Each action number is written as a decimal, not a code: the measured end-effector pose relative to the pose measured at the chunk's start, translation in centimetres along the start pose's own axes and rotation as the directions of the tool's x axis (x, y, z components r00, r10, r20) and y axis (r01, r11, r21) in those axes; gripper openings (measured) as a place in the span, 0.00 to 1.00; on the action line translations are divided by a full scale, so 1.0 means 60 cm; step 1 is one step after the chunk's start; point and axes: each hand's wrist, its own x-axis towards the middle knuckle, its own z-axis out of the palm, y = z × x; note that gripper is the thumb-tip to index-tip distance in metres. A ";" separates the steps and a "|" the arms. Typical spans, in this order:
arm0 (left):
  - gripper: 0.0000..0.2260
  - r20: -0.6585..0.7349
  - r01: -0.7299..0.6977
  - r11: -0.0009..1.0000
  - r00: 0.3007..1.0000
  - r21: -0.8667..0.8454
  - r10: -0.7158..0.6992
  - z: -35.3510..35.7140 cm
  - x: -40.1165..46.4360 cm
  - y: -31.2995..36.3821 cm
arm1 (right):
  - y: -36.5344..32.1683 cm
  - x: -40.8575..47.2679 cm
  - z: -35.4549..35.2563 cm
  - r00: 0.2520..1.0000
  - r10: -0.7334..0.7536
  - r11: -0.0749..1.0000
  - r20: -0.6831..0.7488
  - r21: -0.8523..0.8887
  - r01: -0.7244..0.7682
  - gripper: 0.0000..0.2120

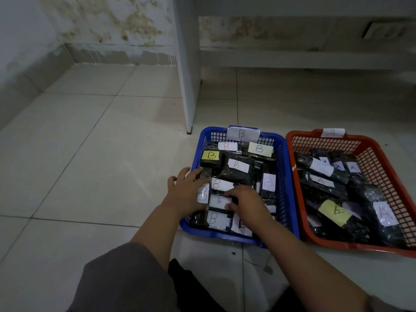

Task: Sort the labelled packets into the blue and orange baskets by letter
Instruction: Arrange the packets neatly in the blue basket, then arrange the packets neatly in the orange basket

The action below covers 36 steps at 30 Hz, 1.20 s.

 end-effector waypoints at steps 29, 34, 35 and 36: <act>0.44 0.006 -0.094 0.984 0.996 0.150 0.094 0.001 0.002 0.021 | 0.096 -0.063 -0.050 0.992 0.123 0.989 -0.011 -0.081 -0.123 0.16; 0.53 0.009 -0.007 0.986 1.000 0.165 0.006 0.011 -0.003 0.016 | 0.084 -0.076 -0.055 0.996 0.072 0.952 -0.052 -0.293 -0.084 0.13; 0.53 0.020 -0.007 0.982 1.000 0.188 0.003 0.012 -0.002 0.017 | 0.082 -0.077 -0.056 0.996 0.072 0.941 -0.049 -0.327 -0.084 0.14; 0.52 0.030 -0.009 0.979 1.000 0.205 0.003 0.012 -0.002 0.018 | 0.079 -0.077 -0.058 0.996 0.077 0.930 -0.040 -0.357 -0.086 0.15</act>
